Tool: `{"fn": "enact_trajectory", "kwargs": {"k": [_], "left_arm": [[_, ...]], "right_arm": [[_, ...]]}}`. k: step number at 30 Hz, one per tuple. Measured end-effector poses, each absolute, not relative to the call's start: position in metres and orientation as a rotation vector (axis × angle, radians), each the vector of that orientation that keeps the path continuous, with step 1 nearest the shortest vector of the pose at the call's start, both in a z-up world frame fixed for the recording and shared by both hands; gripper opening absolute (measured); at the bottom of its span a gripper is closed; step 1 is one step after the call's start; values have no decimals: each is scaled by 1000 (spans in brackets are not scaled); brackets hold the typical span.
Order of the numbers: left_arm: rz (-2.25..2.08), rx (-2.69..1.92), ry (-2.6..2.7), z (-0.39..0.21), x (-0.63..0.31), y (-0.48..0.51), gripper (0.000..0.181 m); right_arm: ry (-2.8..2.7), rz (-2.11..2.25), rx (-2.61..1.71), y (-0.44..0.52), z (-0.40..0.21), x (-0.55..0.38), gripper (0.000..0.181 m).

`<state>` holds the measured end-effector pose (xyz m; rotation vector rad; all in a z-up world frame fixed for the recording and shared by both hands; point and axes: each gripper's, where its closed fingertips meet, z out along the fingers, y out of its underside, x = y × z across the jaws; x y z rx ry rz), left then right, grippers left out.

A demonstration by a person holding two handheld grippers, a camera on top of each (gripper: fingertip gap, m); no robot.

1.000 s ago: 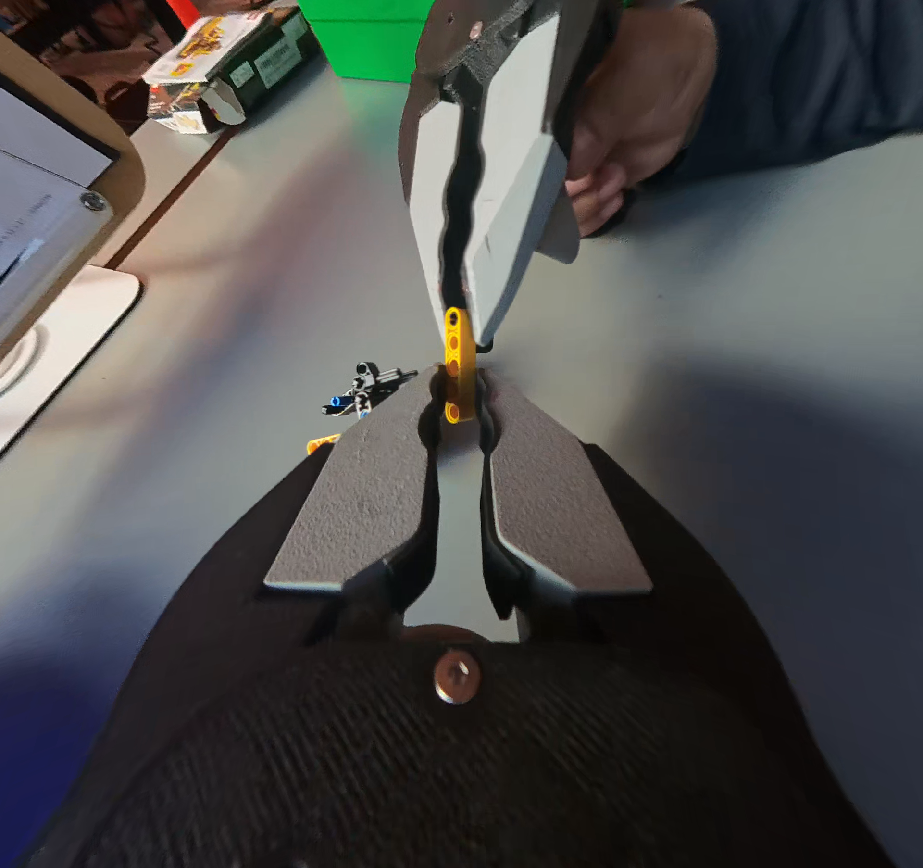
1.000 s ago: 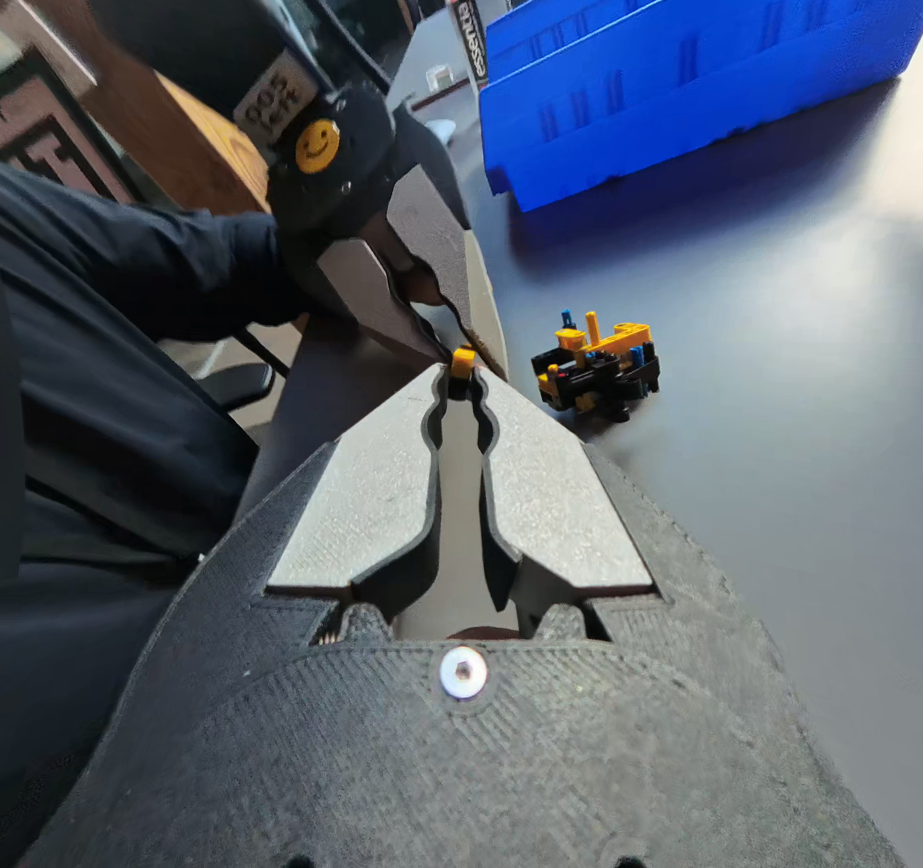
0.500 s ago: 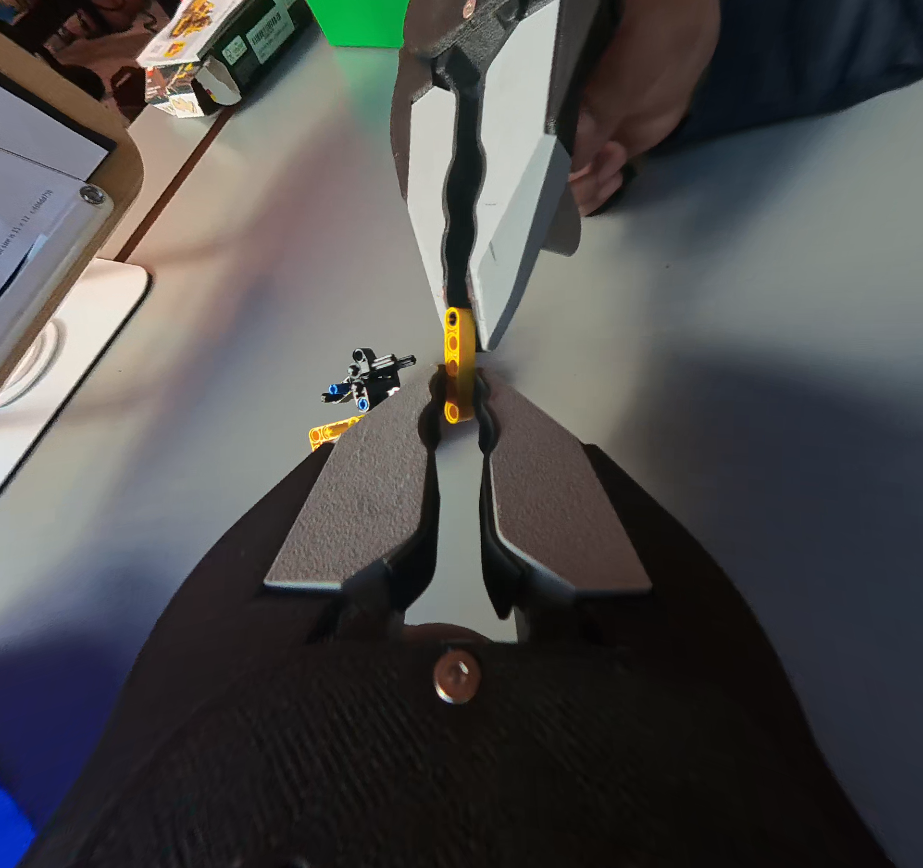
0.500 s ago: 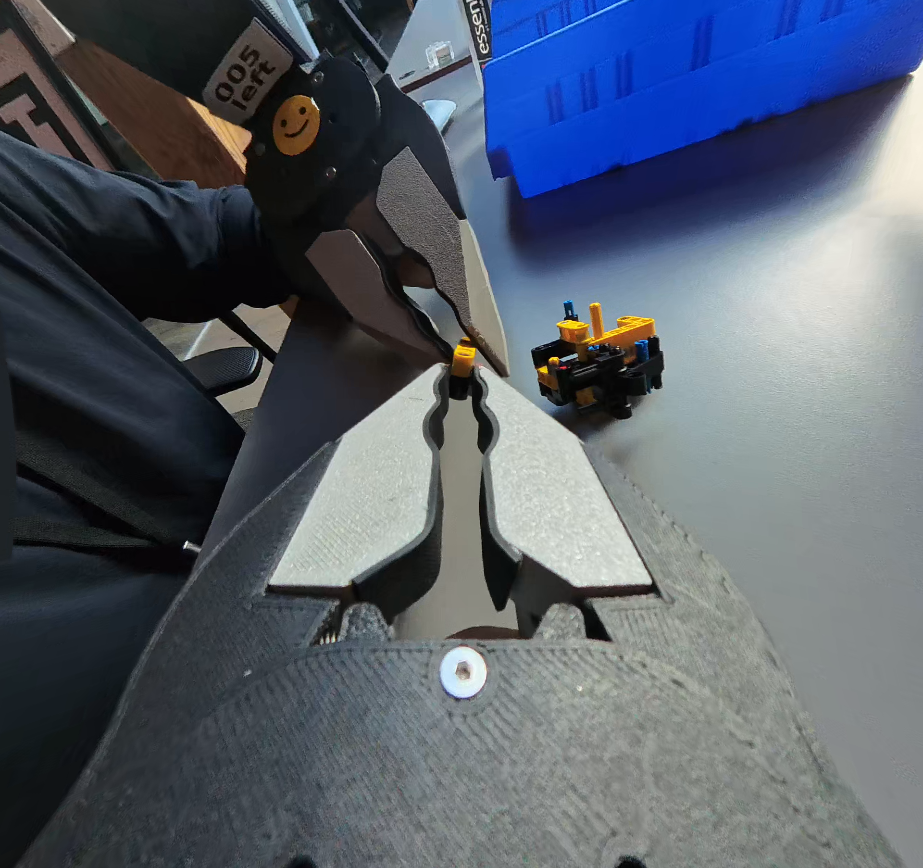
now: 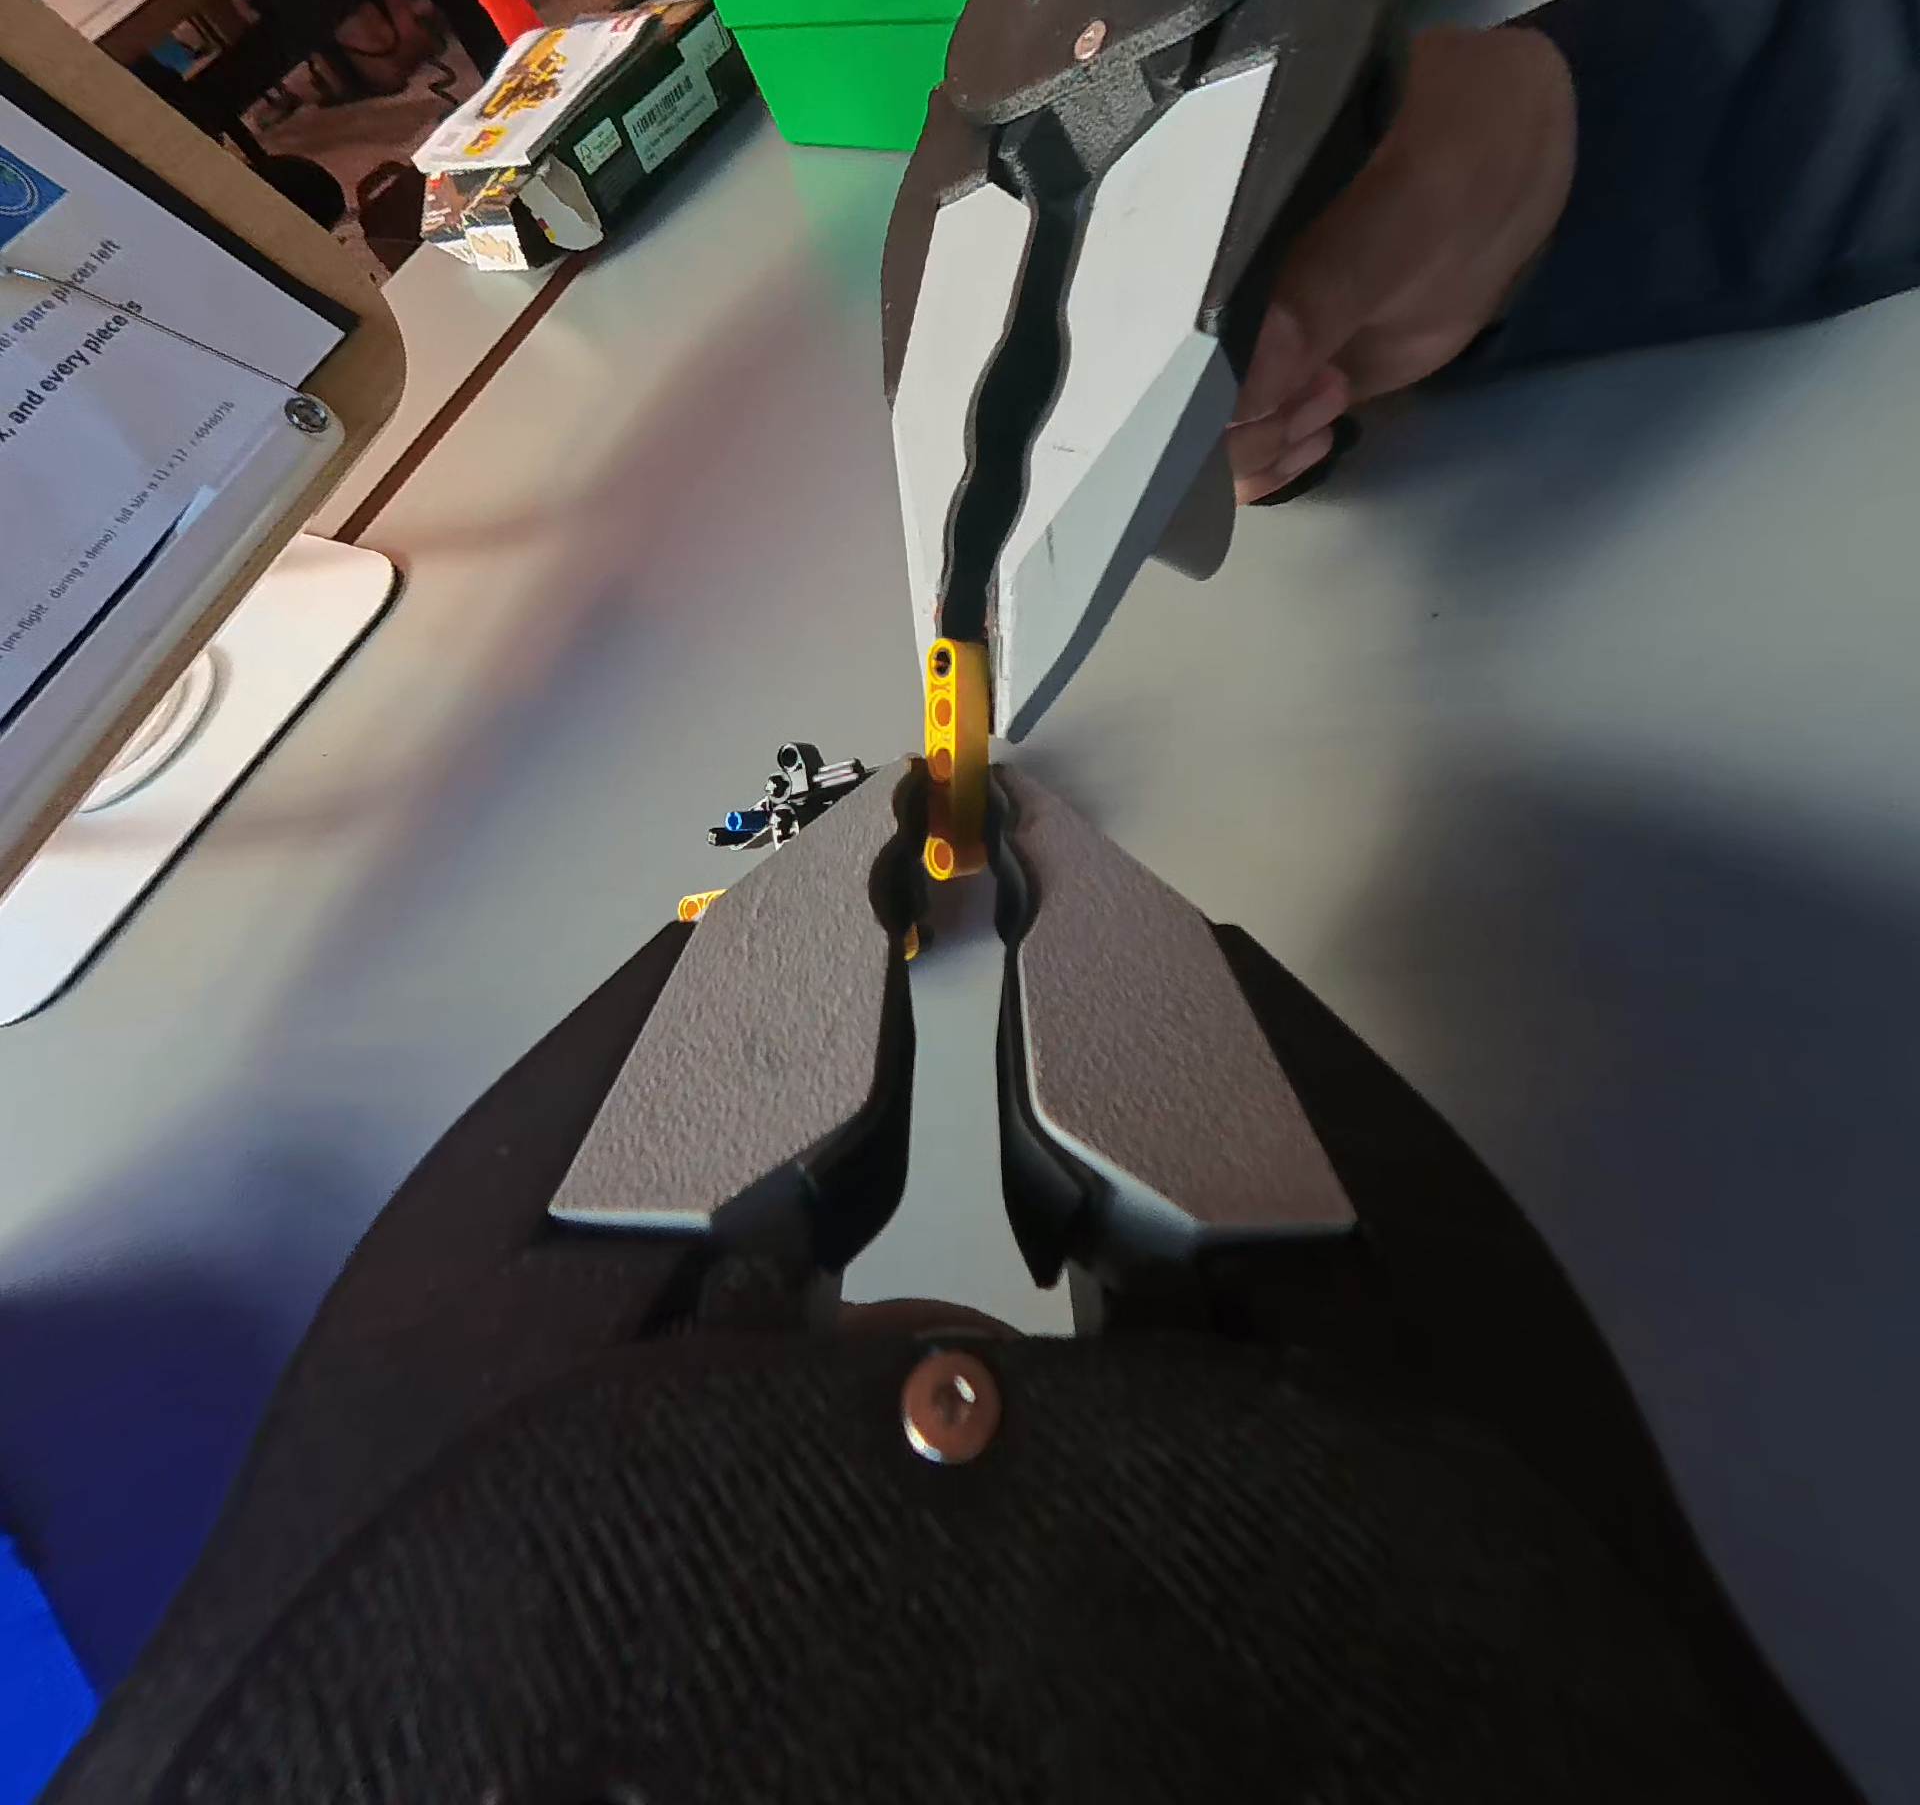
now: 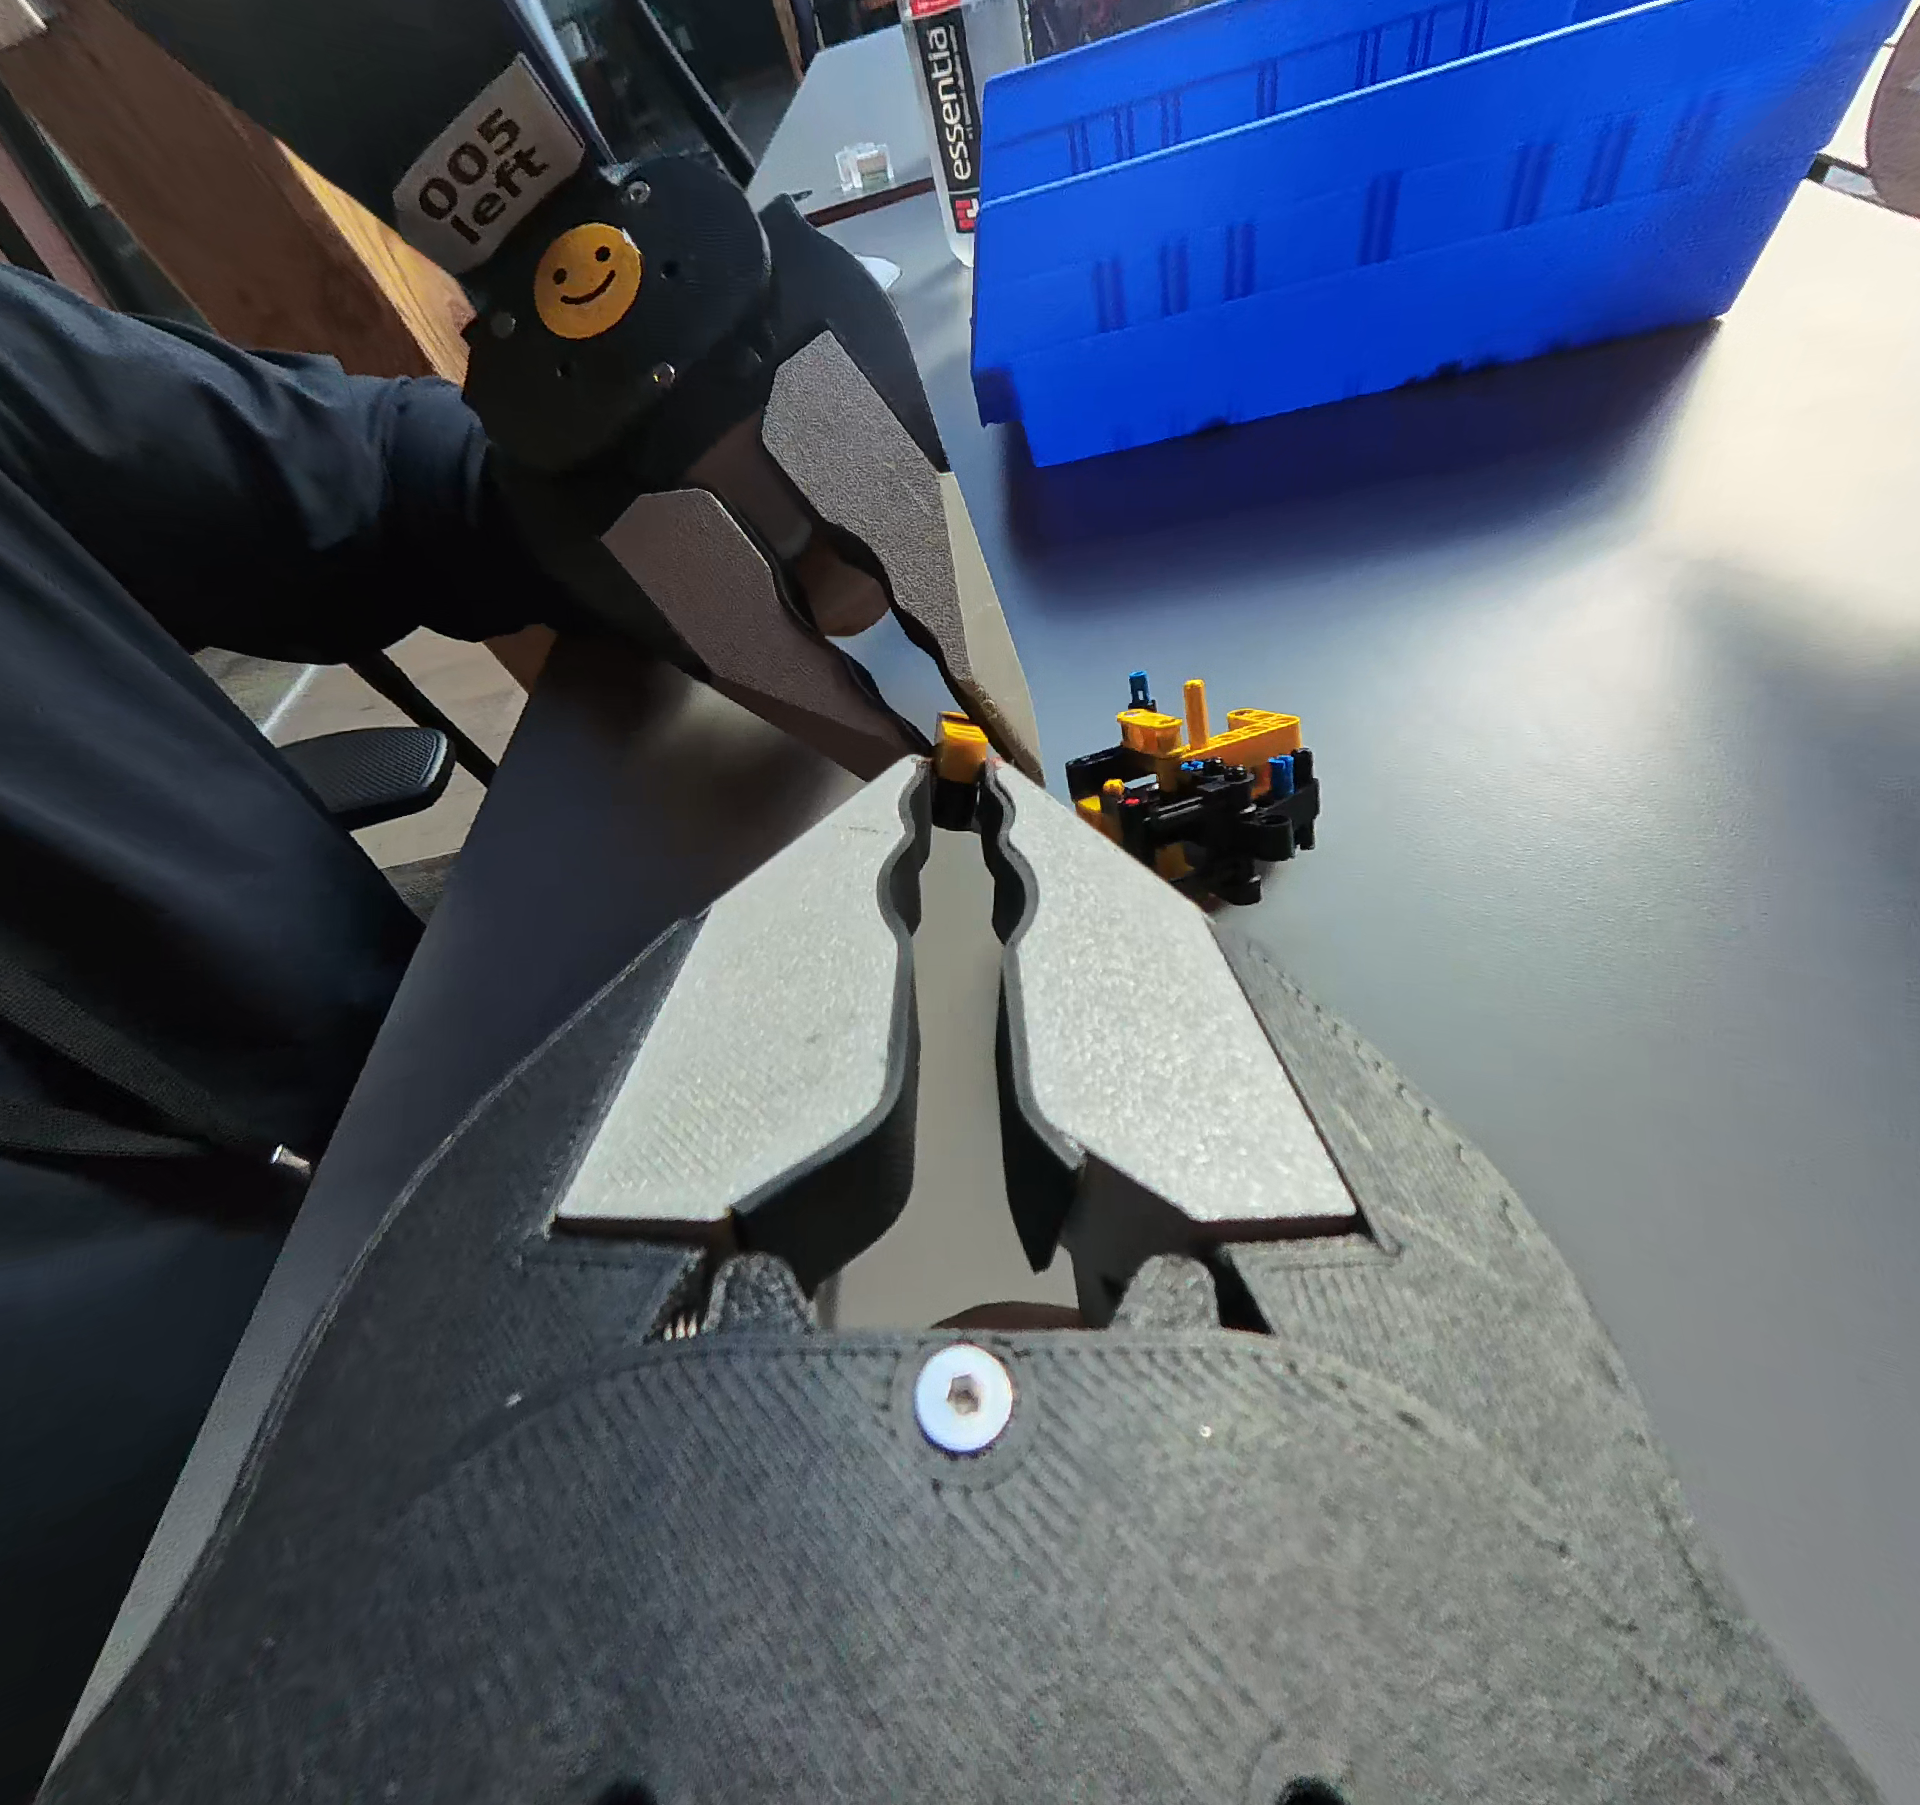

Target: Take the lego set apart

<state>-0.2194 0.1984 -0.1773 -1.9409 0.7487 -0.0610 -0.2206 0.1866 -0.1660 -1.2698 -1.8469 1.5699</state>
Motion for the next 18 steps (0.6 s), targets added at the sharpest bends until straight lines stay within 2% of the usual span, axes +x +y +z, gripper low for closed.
{"fn": "enact_trajectory", "kwargs": {"k": [5,11,18], "left_arm": [[-15,-1933,763,-177,-221,199,7],[-3,-1940,770,-178,-220,198,8],[143,-1966,878,-190,-224,196,6]], "right_arm": [[-1881,1534,-1292,186,-176,-221,10],[-1867,1553,-1291,186,-174,-221,5],[-2029,1199,-1251,189,-199,-219,5]]}}
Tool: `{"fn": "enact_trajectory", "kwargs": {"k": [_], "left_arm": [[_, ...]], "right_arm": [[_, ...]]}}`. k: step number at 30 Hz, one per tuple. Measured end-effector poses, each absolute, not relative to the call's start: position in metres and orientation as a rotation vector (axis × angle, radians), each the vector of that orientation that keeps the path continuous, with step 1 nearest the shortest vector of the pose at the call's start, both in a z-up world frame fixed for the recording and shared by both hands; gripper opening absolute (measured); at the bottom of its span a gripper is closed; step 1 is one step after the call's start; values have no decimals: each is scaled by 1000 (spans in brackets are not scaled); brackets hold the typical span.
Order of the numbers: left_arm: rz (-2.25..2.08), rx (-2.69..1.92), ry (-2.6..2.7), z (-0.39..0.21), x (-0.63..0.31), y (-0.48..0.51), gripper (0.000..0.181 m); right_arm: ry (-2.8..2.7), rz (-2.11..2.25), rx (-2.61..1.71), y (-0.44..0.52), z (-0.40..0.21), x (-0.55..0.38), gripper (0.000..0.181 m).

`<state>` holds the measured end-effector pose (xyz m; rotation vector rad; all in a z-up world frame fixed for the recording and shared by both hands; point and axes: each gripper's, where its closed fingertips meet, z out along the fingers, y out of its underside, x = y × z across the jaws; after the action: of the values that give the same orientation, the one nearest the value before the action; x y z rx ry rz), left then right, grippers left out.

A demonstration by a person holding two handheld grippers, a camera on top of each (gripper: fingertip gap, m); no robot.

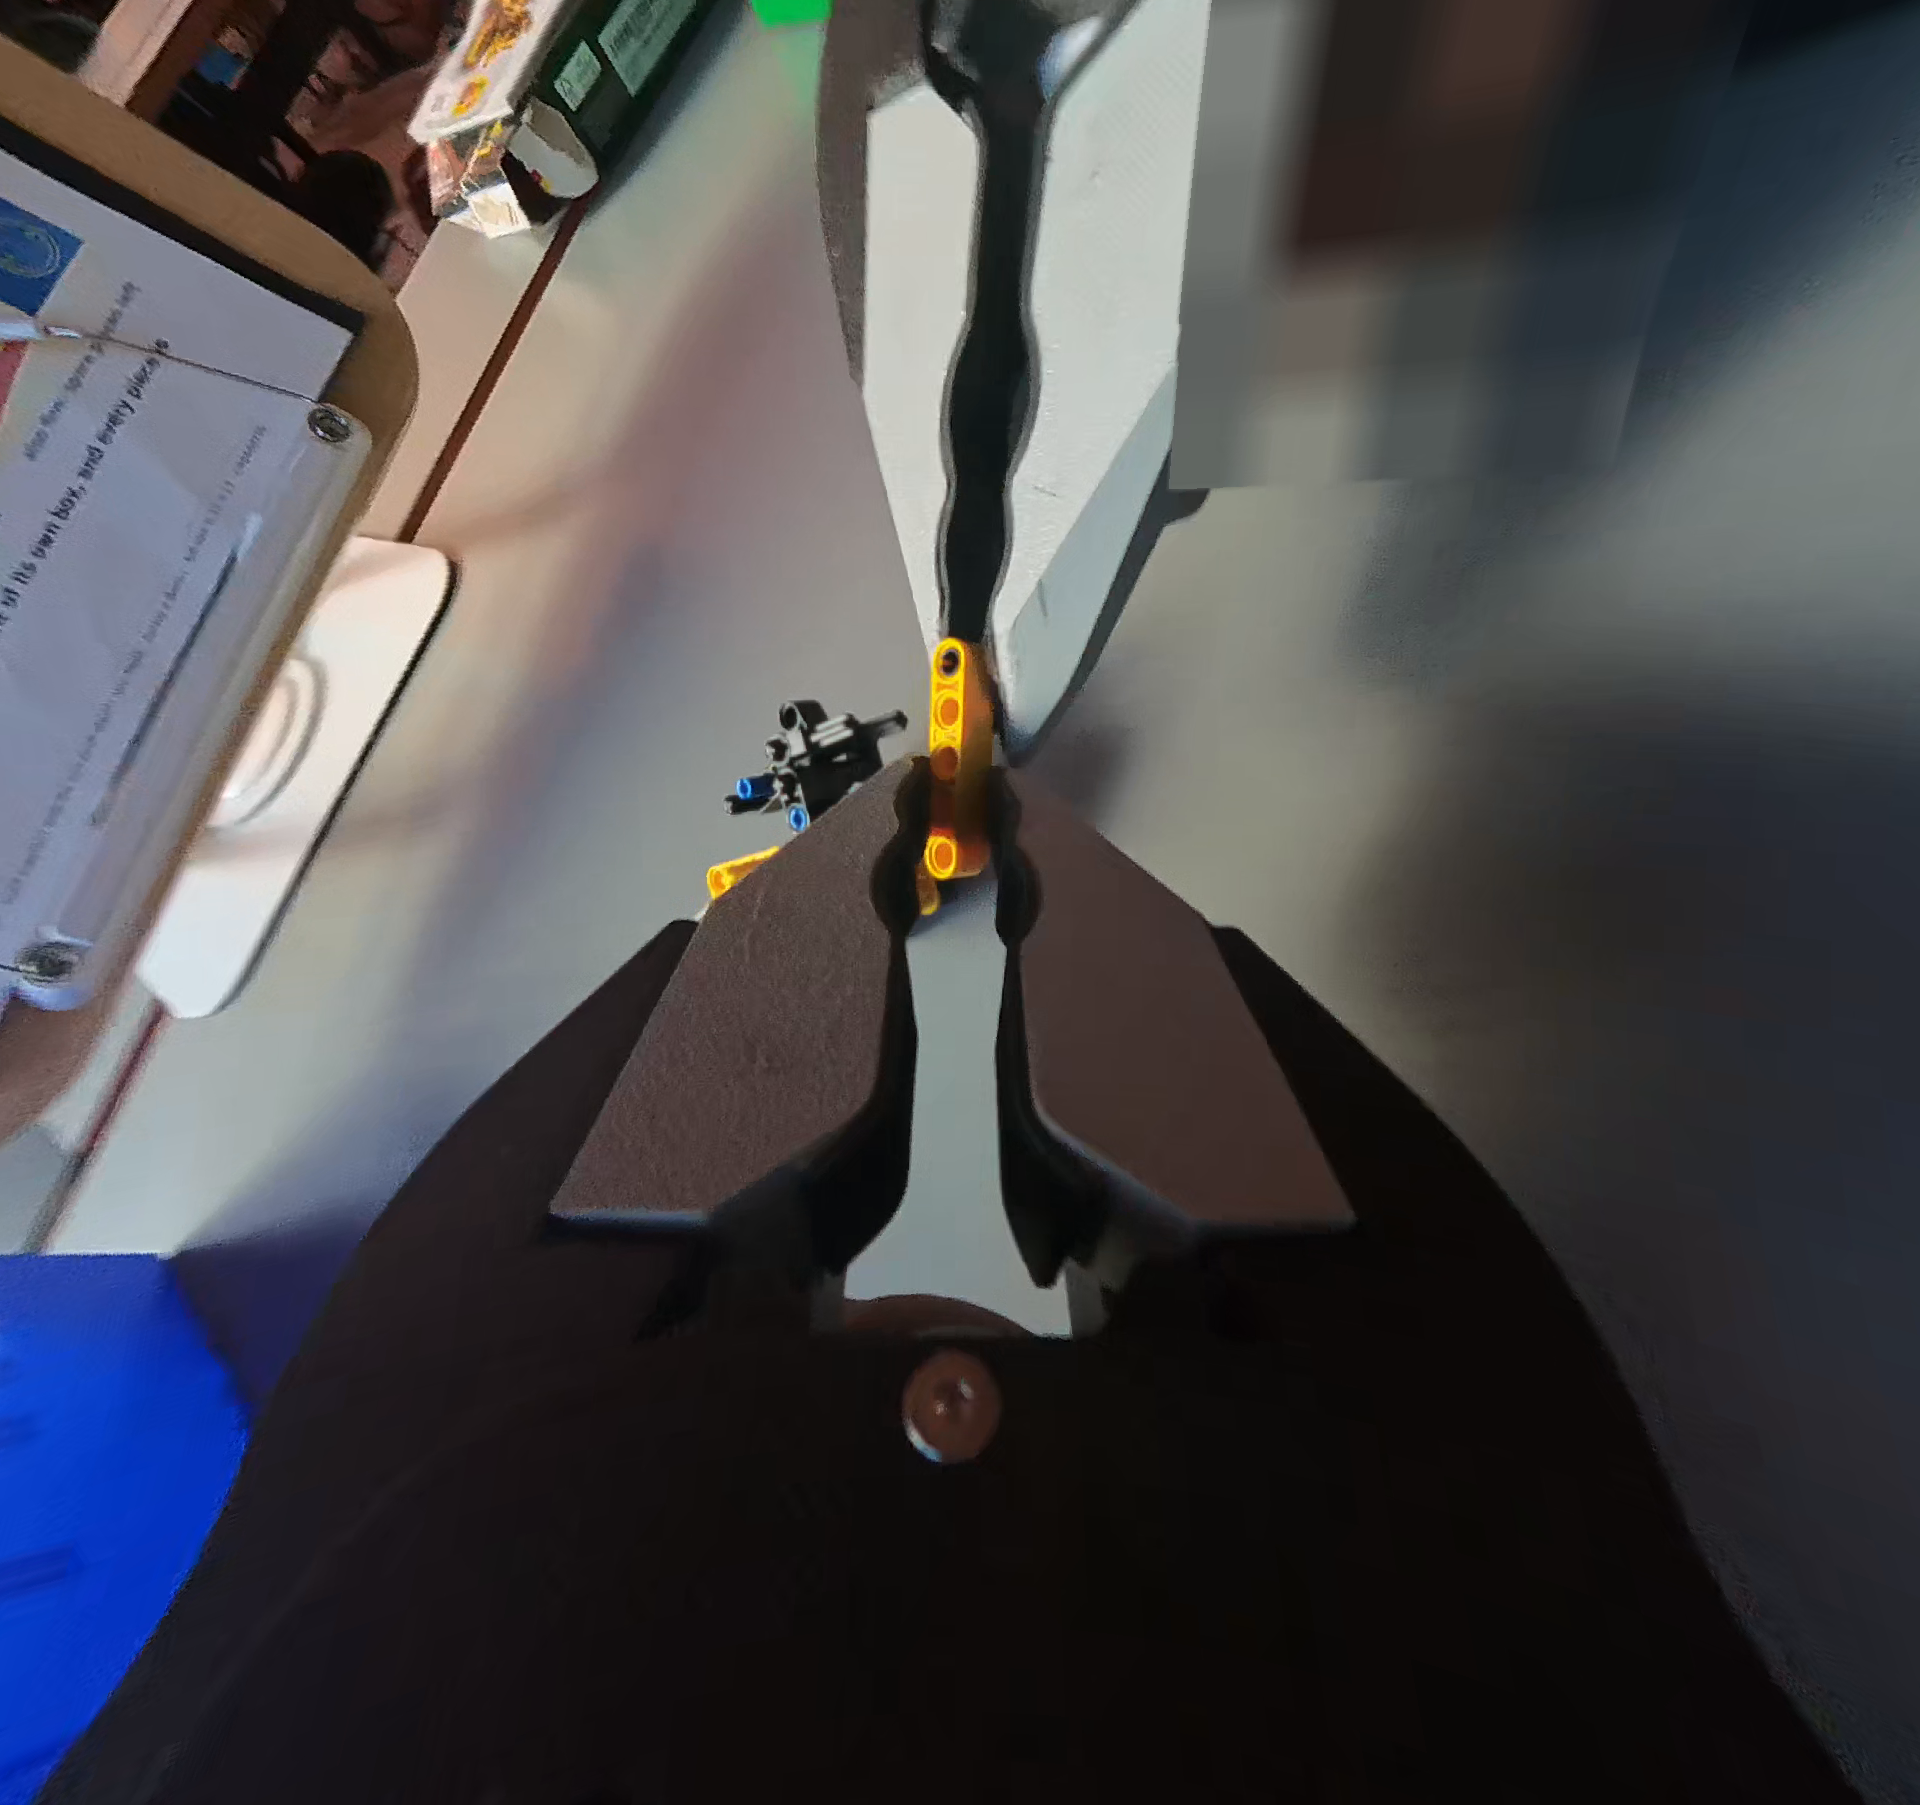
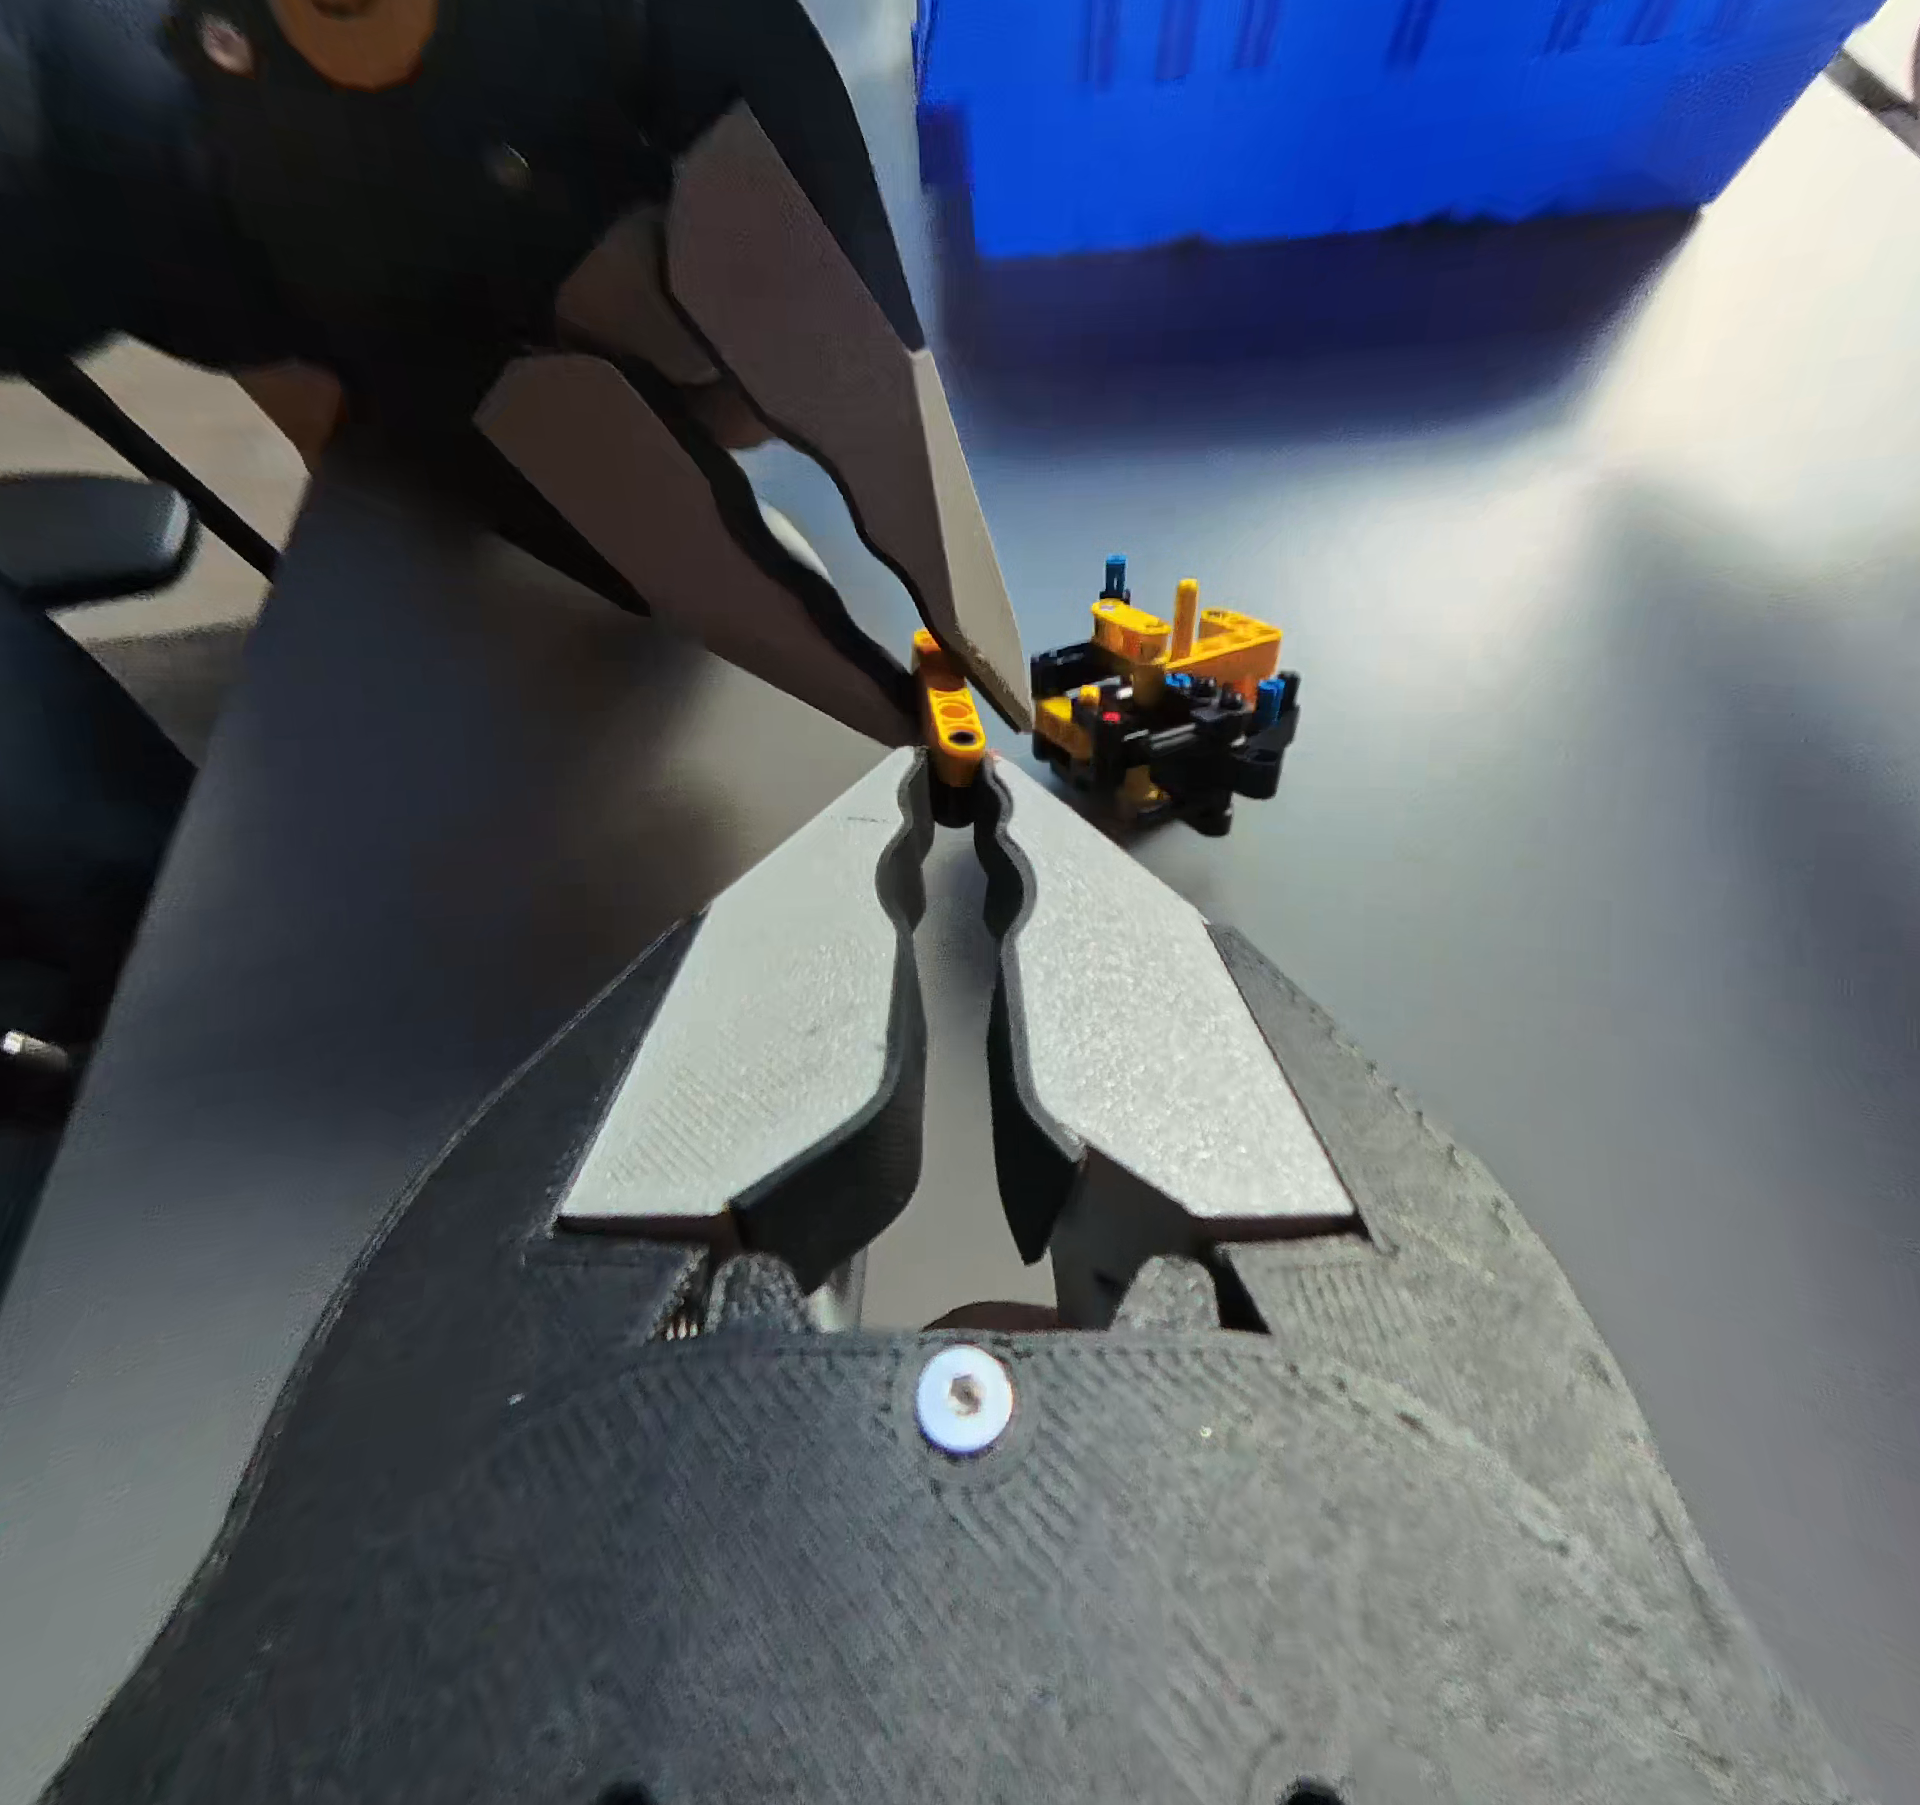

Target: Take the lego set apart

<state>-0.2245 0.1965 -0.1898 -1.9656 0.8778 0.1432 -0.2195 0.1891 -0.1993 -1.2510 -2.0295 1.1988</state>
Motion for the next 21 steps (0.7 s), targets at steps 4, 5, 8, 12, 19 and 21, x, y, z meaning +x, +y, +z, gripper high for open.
{"fn": "enact_trajectory", "kwargs": {"k": [4,5,8,12,19,21], "left_arm": [[350,-1896,967,-197,-222,199,6],[286,-1883,915,-192,-221,200,6],[231,-1808,815,-182,-218,204,6],[160,-1523,556,-95,-237,203,5],[163,-1881,848,-193,-228,211,6],[250,-1884,917,-201,-225,208,7]], "right_arm": [[-2072,1107,-1228,192,-209,-214,5],[-2053,1152,-1256,194,-208,-214,6],[-1990,1313,-1301,193,-206,-212,5],[-2193,976,-1188,185,-240,-209,5],[-2113,860,-1183,218,-238,-206,5],[-2132,740,-1155,226,-243,-203,15]]}}
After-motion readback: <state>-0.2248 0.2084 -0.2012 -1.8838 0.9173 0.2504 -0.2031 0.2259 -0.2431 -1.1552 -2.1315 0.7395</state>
